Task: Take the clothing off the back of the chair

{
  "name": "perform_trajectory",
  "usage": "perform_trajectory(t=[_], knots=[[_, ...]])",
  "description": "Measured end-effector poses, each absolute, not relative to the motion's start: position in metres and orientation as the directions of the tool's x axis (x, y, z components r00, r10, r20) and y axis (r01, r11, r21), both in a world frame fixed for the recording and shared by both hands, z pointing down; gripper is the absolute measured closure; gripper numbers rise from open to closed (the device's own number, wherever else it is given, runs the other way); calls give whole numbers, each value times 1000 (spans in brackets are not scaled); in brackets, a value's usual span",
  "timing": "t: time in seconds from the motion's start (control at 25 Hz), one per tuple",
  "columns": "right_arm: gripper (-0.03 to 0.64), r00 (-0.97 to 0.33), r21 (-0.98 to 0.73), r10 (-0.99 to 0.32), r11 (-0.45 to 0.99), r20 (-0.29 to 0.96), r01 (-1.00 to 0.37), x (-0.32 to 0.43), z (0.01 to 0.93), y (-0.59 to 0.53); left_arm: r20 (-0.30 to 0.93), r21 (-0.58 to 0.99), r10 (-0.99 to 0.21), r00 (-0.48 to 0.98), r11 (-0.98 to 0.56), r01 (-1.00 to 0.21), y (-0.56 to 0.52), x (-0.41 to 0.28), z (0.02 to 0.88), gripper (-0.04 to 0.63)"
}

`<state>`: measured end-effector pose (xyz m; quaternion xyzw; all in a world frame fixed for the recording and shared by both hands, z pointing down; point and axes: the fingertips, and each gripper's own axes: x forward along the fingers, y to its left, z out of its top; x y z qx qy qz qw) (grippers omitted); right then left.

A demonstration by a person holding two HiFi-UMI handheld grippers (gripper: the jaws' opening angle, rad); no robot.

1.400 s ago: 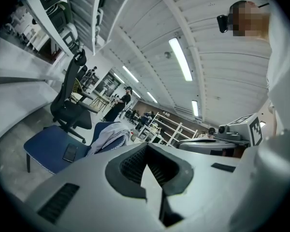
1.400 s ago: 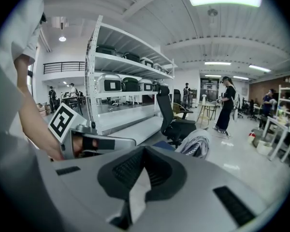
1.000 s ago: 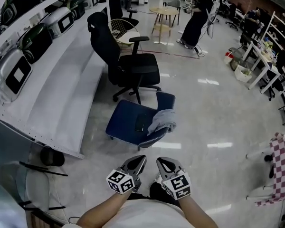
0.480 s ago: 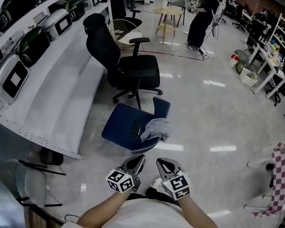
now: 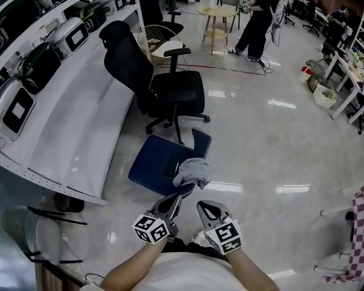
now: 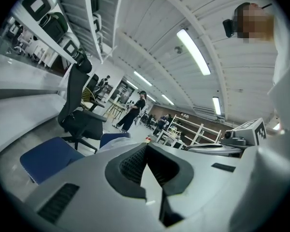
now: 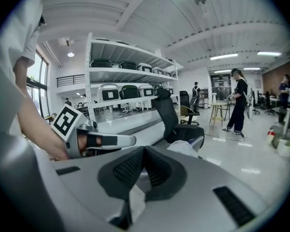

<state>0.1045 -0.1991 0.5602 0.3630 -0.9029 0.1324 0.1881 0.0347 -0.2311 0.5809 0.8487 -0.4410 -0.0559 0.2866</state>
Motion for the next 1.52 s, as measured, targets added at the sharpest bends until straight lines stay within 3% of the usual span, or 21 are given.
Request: perform_trajectory(t=[0.64,0.76,0.88,1.08,1.52], knots=[[600,-605,-98,-643,643,470,-760,103,562,-242,172,556,-698,695,-513,-653,-277,40,592,583],[600,-585,-88,-660,624,472,-776,101,559,-246,181,558,-677,713,-526,-641,-289,38,596,497],[600,-561,-84,-675,601,479,-795,105,559,-250,207,537,-653,729,-547,-643,-301,40,605,481],[600,-520,-80,-701,557,488,-827,111,562,-255,250,538,-585,771,-578,-613,-316,49,626,374],[600,-456,-73,-722,494,521,-866,124,565,-263,314,522,-504,805,-617,-590,-343,65,658,306]])
